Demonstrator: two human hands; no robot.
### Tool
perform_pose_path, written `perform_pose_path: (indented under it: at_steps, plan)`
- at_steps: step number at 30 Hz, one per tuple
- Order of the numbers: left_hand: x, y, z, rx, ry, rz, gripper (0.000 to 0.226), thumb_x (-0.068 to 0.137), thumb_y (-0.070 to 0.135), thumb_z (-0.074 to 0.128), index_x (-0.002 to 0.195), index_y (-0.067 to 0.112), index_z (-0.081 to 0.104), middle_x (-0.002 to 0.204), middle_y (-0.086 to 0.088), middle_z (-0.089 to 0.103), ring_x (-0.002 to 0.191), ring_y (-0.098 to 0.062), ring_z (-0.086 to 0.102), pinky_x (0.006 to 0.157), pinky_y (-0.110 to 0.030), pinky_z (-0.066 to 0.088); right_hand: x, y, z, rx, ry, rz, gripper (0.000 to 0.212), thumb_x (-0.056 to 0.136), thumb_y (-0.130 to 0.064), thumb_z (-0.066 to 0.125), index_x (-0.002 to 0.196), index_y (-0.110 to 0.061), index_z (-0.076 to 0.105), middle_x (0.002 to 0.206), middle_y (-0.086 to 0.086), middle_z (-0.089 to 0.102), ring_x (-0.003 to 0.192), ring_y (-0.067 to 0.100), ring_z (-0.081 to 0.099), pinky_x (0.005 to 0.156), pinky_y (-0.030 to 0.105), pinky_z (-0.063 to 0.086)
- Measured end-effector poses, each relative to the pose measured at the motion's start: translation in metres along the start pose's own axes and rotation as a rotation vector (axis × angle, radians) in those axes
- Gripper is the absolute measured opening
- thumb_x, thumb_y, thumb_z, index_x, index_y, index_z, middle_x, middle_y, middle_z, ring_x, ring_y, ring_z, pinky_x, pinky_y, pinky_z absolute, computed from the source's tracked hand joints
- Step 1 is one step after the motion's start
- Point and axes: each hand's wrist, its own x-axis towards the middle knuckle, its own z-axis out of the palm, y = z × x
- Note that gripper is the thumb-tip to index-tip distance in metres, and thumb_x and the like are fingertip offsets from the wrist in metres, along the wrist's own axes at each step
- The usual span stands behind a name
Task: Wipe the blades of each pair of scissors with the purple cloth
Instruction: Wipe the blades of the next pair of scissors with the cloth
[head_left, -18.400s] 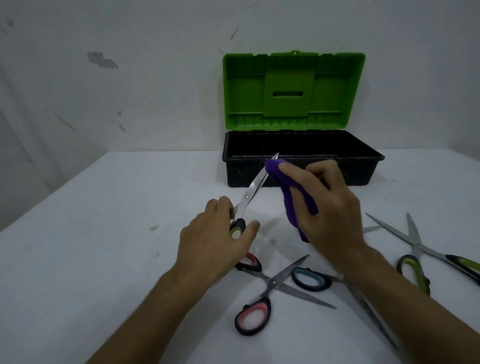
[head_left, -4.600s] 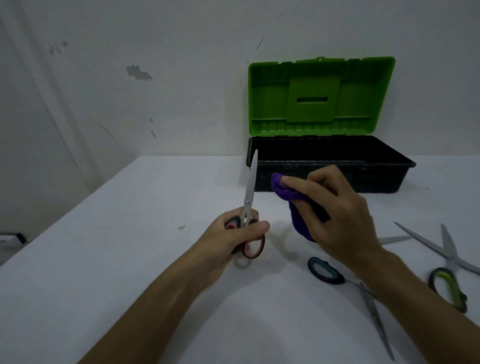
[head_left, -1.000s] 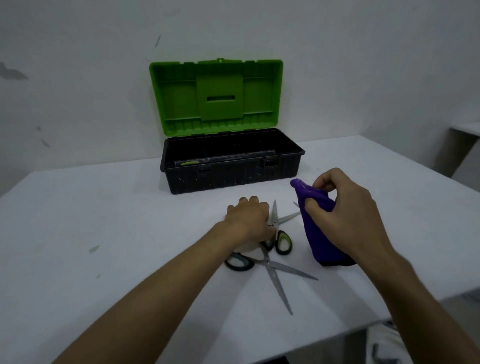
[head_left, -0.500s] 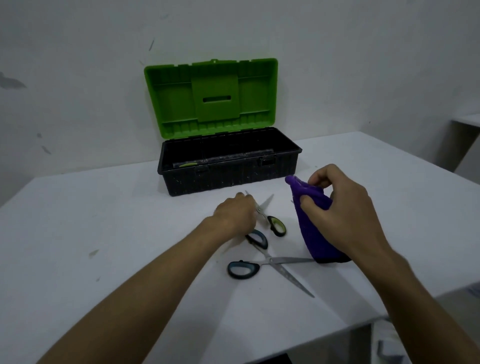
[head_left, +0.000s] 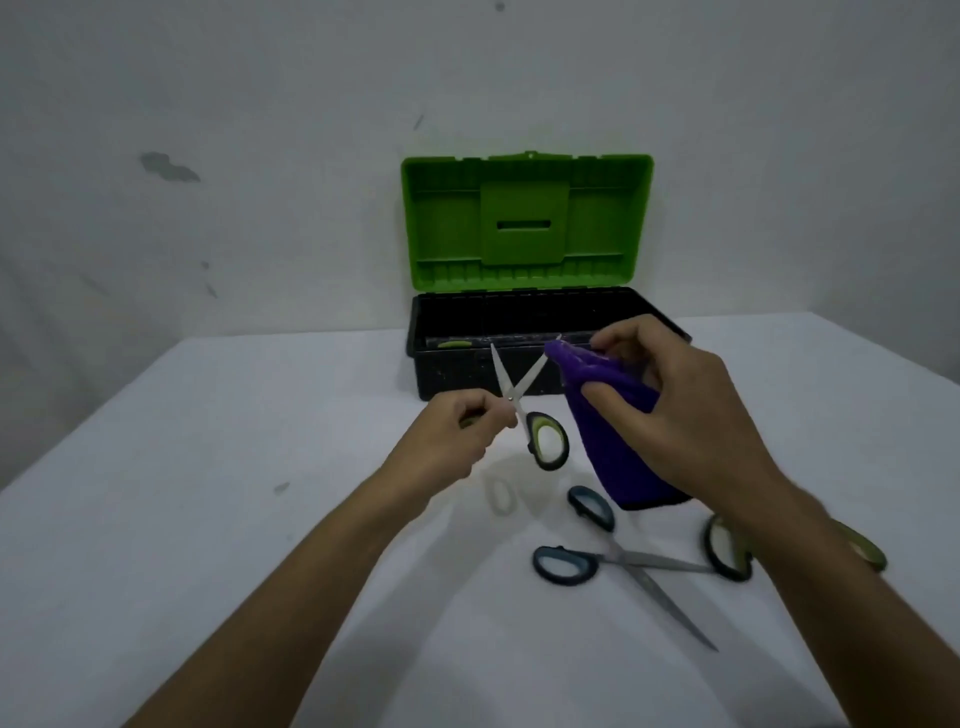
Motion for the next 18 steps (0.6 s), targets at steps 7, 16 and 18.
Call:
perform_pose_path:
  at_steps: [7,16,18]
  plan:
    - [-0.038,-0.027,-0.05,-0.12,0.104,-0.014,0.019,0.092,0.028,0.065,0.086,0.011,0.07,0.065,-0.001,0.055,0.042,-0.015,0.052,0.043,-0.025,0.042,0.029,-0.025,0.067,-0.056,-0.065,-0.201,0.036,0.087,-0.027,0.07,0.121,-0.03,0.061,0.11,-0.01,0.065,0.096,0.006,0.058,0.077,0.022,0.05]
    - [-0.06,-0.061,-0.078,-0.152,0.223,0.011,0.019,0.092,0.019,0.064,0.079,0.007,0.073,0.047,0.009,0.046,0.037,-0.005,0.032,0.038,-0.016,0.028,0.005,-0.027,0.15,-0.051,0.025,-0.313,0.034,0.092,-0.036,0.058,0.124,-0.027,0.065,0.101,-0.006,0.054,0.09,0.008,0.047,0.075,0.029,0.044]
    - [-0.06,-0.062,-0.08,-0.182,0.22,0.026,0.022,0.094,0.017,0.062,0.079,0.005,0.072,0.047,0.009,0.046,0.036,-0.004,0.032,0.038,-0.016,0.026,-0.001,-0.027,0.15,-0.031,-0.051,-0.318,0.041,0.096,-0.045,0.045,0.132,-0.032,0.058,0.114,-0.005,0.051,0.1,0.009,0.05,0.083,0.033,0.048]
